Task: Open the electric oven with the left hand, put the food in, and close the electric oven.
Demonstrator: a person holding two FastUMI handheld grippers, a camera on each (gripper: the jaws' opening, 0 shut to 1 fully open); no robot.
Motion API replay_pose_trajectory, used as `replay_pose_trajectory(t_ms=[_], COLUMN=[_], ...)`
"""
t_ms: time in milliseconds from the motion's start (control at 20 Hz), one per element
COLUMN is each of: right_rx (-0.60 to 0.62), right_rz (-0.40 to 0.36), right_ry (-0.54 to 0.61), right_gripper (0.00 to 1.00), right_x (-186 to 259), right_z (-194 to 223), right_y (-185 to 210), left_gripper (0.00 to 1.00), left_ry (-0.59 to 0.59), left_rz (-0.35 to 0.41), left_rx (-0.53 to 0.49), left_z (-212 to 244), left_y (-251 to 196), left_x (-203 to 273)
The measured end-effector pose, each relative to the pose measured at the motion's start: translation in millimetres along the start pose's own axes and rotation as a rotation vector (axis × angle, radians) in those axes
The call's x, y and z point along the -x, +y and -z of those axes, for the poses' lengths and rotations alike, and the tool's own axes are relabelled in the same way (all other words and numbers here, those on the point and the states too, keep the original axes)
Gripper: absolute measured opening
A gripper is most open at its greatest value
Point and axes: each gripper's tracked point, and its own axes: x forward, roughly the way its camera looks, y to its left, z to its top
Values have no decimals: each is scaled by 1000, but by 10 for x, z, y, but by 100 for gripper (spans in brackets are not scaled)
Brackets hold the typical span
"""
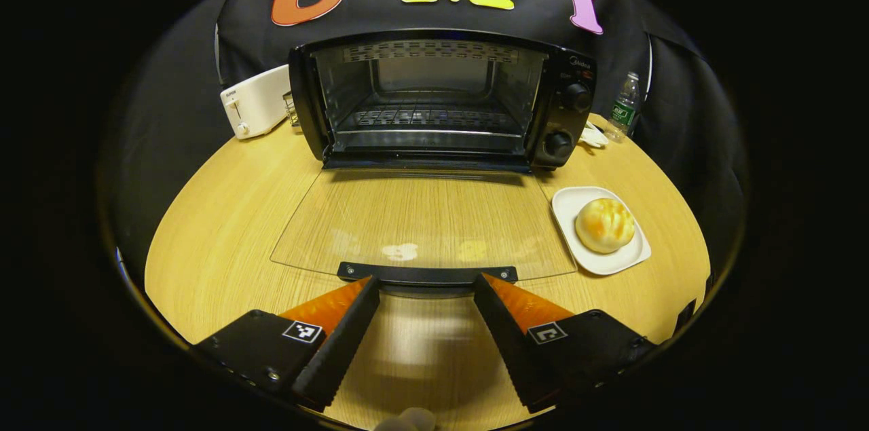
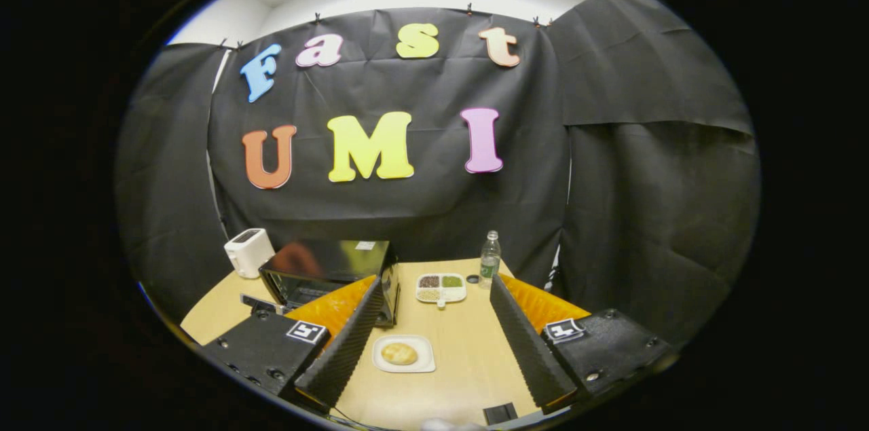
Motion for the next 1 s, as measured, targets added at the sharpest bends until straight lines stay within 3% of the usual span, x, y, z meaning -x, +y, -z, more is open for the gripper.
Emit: replay_pose_trajectory(t_ms=[150, 200, 350, 400, 500, 550, 700, 750, 800, 850, 900, 1000], right_rx=[-6, -6, -10, -14, -4, 5, 35, 38, 37, 43, 56, 79], right_rz=[-8, -8, -13, -13, -8, -5, -2, -10, -17, -19, -20, -31], right_ry=[-16, -20, -53, -64, -87, -96, -93, -90, -89, -81, -71, -32], right_gripper=[100, 100, 100, 100, 100, 100, 100, 100, 100, 100, 100, 100], right_x=[0, -9, -29, -36, -56, -73, -152, -167, -197, -230, -263, -330], right_z=[-70, -84, -194, -209, -266, -275, -134, -68, -2, 82, 220, 499], right_y=[23, 26, 26, 21, 11, 4, 30, 69, 111, 150, 190, 300], left_gripper=[100, 93, 93, 82, 100, 92, 92, 87, 92, 82, 82, 100], left_ry=[-67, -108, -242, -292, -384, -439, -608, -658, -702, -735, -762, -794], left_rz=[25, 24, 26, 27, 24, 26, 1, -5, -20, -24, -27, -41], left_rx=[15, 21, 16, 15, 8, -2, -43, -54, -63, -59, -47, -29], left_z=[-175, -277, -665, -805, -1121, -1293, -1765, -1904, -2042, -2143, -2208, -2322], left_y=[-17, -1, 63, 94, 158, 175, 267, 273, 319, 327, 320, 385], left_x=[146, 250, 690, 859, 1240, 1443, 2099, 2312, 2499, 2672, 2810, 3038])
